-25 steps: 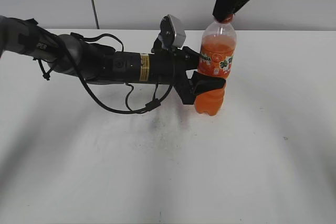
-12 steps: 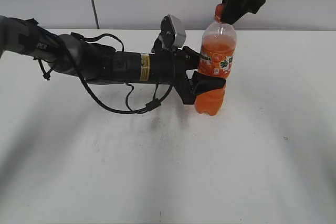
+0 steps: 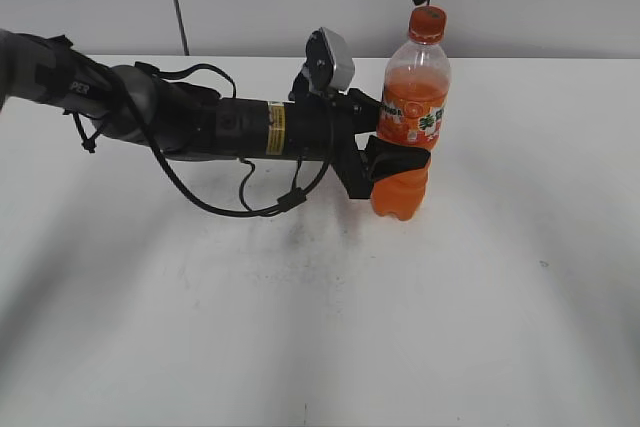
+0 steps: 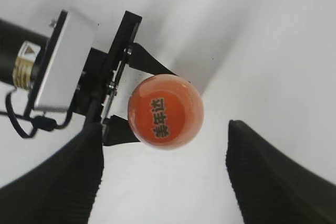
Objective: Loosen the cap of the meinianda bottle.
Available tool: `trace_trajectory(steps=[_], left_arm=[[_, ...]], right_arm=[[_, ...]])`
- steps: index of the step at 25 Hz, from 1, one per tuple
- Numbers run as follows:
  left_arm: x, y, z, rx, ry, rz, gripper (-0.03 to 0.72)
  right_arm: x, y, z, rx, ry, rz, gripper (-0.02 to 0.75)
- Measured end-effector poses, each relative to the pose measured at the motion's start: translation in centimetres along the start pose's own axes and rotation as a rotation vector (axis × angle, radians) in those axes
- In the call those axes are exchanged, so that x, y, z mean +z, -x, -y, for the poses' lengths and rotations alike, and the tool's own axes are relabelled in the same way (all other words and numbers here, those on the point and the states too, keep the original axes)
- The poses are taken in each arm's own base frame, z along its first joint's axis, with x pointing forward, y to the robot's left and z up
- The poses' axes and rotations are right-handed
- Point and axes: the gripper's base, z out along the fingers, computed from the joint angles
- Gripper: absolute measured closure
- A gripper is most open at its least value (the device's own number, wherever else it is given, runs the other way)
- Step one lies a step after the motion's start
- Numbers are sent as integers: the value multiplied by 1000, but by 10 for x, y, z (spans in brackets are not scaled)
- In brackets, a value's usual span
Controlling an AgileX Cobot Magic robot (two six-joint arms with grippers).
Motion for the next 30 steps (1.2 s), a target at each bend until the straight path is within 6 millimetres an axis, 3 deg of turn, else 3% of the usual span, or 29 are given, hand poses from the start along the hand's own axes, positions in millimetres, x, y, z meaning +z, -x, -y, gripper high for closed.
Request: trace_trajectory(steps=[1, 4, 11, 16, 21, 22, 26, 28, 30], left_arm=[[0, 0, 0, 0, 0, 0, 256], [0, 0, 0, 0, 0, 0, 256], [0, 0, 0, 0, 0, 0, 256], [0, 0, 0, 0, 0, 0, 256], [0, 0, 0, 0, 0, 0, 256], [0, 0, 0, 0, 0, 0, 256], [0, 0, 0, 0, 1, -1, 256], [0, 0, 0, 1, 0, -1, 256], [0, 0, 0, 1, 0, -1, 256]], right_arm=[[0, 0, 0, 116, 0, 0, 202], [3, 0, 0, 233, -1, -6, 230], [26, 1, 2, 273, 16, -55, 276], [28, 1, 2, 274, 17, -55, 300], [28, 1, 2, 254, 20, -56, 491], [28, 1, 2, 245, 20, -56, 492], [28, 1, 2, 154, 24, -54, 492], [28, 1, 2, 3, 29, -51, 492], [28, 1, 2, -287, 35, -47, 492]])
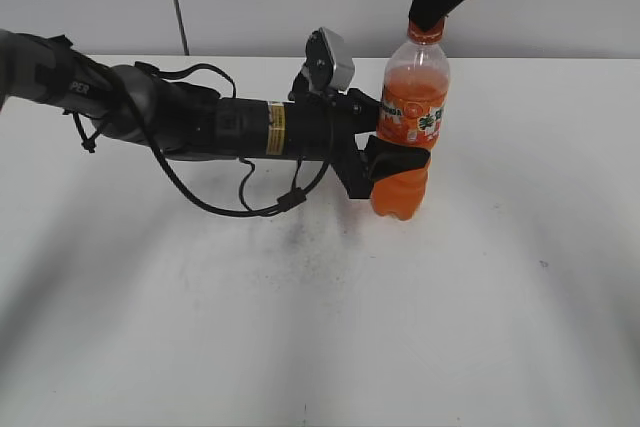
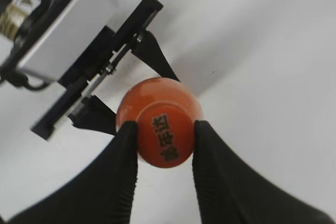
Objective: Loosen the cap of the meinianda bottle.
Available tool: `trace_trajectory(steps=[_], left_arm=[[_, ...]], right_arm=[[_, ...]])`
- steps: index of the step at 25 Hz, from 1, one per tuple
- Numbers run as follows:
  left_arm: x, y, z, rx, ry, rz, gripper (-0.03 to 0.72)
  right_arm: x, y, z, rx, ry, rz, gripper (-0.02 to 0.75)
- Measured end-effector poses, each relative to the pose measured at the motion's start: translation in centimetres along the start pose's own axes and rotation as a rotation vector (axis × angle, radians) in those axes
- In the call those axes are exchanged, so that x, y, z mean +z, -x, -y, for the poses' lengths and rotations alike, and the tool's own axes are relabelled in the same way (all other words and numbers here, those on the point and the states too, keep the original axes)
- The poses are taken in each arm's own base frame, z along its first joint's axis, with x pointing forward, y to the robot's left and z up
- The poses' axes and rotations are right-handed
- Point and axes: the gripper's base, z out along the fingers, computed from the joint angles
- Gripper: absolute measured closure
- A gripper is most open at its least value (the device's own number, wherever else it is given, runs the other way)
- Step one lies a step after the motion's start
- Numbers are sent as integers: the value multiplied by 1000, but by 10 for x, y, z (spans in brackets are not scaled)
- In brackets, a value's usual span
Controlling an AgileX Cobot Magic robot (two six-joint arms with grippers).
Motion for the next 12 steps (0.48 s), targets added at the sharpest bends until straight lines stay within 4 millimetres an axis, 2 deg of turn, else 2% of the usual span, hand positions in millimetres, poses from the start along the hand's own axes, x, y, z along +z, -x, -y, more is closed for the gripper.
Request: trace_trajectory(steps=[2, 4, 6, 9, 12], left_arm=[[0, 0, -1, -3, 7, -2, 256], [0, 0, -1, -5, 7, -1, 256], [0, 0, -1, -6, 8, -3, 256], [0, 0, -1, -4, 7, -4, 256], [0, 0, -1, -1, 4, -5, 256]], right_arm=[[-2, 0, 1, -287, -14, 1, 528], [-2, 0, 1, -504, -15, -1, 561], [-2, 0, 1, -588, -15, -1, 565], [-2, 0, 1, -617, -15, -1, 558], [-3, 1, 0, -599, -9, 8, 501]])
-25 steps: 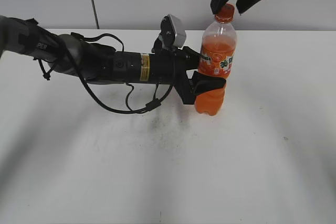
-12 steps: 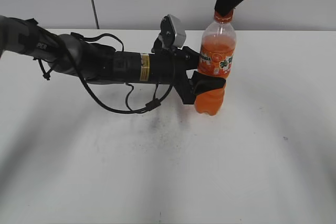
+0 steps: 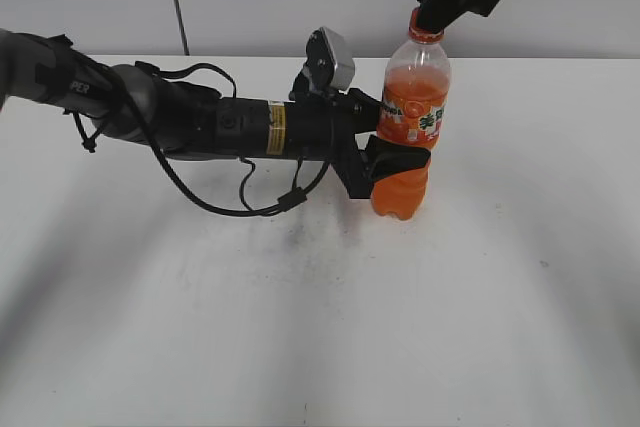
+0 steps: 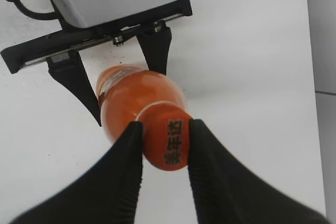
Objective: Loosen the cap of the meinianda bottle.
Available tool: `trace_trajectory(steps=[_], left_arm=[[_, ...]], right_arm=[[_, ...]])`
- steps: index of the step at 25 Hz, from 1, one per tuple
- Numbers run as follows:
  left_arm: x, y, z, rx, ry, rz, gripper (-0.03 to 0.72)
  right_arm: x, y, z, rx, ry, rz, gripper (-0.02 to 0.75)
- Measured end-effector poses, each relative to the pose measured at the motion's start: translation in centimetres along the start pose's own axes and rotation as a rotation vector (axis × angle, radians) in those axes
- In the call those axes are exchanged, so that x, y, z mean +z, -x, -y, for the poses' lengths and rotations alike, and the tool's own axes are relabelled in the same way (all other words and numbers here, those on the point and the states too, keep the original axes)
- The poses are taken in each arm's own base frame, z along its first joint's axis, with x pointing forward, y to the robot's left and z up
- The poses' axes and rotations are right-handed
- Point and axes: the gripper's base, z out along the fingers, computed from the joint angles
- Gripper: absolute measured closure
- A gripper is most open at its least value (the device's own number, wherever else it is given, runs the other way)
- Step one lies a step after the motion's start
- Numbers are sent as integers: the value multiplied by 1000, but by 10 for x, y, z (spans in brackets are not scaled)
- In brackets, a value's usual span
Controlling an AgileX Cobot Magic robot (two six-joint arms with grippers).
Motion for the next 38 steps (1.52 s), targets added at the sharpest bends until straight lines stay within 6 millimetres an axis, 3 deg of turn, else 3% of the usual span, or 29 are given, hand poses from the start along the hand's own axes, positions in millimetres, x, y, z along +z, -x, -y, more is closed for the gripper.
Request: trace_trajectory(steps=[4, 9, 12, 16, 22, 26, 29, 32, 35, 38], left_arm=[[0, 0, 0, 3, -4, 0, 256], [0, 0, 0, 3, -4, 0, 257], [0, 0, 0, 3, -4, 0, 257], [0, 0, 0, 3, -4, 0, 257], [0, 0, 0, 3, -4, 0, 257], [0, 0, 0, 3, -4, 0, 257], [0, 0, 0, 3, -5, 0, 257], [0, 0, 0, 3, -5, 0, 257], [0, 0, 0, 3, -5, 0, 257], [0, 0, 0, 3, -5, 0, 257]], right_arm=[[-15, 4, -4, 136, -2, 52, 407], [-41, 7, -9, 699, -10, 106, 353], [-38, 7, -9, 902, 3, 100, 287], [-23, 6, -6, 987, 23, 70, 237], [4, 1, -2, 1010, 29, -2, 270], [6, 1, -1, 1011, 31, -6, 360], [6, 0, -1, 1008, 22, -12, 477], [6, 0, -1, 963, 20, -13, 477], [6, -1, -1, 789, 15, -16, 477], [6, -1, 0, 417, 12, -16, 477]])
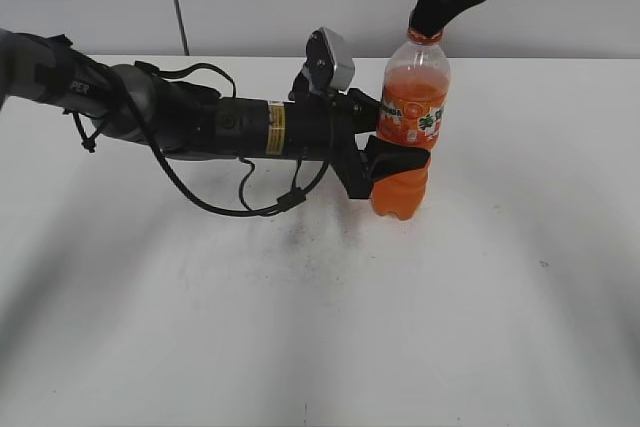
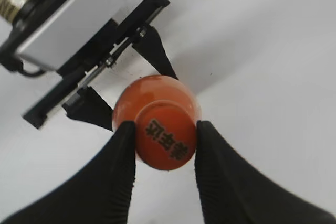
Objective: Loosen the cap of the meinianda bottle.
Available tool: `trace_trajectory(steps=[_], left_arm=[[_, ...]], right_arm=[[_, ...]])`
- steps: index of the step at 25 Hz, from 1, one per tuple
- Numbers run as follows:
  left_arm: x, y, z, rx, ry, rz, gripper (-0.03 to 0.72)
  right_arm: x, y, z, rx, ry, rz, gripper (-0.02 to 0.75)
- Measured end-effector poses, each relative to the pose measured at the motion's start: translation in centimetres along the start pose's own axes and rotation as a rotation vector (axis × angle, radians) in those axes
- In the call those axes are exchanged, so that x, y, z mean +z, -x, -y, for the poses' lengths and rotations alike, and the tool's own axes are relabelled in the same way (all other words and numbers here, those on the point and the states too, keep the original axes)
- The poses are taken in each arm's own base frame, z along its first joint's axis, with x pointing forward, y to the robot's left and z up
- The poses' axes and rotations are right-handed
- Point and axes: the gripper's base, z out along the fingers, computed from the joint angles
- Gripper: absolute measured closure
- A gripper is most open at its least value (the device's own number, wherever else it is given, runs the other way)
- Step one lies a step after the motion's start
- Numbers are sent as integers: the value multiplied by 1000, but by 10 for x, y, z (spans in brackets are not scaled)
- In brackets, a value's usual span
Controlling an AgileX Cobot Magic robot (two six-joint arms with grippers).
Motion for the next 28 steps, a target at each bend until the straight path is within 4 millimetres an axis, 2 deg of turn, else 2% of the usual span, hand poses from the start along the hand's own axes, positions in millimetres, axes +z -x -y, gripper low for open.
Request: trace_trajectory(steps=[3, 5, 10, 13, 17, 20, 23, 25, 28], left_arm=[[0, 0, 0, 0, 0, 0, 257], [0, 0, 0, -5, 5, 1, 259], [0, 0, -1, -6, 7, -1, 259], [0, 0, 0, -3, 4, -1, 259], [0, 0, 0, -2, 1, 1, 259], [0, 0, 0, -1, 0, 0, 259], [0, 0, 0, 0, 0, 0, 259], [0, 0, 0, 0, 0, 0, 259], [0, 0, 0, 0, 0, 0, 259]], right_arm=[[-2, 0, 0, -358, -9, 0, 489], [-3, 0, 1, -461, -17, 1, 519], [-4, 0, 1, -503, -19, 1, 534], [-5, 1, 0, -463, -13, 13, 479], [-20, 4, -7, -244, 6, 74, 411], [-35, 5, -11, 124, 20, 111, 360], [-37, 3, -10, 455, 20, 100, 297], [-35, 2, -8, 554, 7, 87, 275], [-31, 2, -6, 610, -1, 78, 267]])
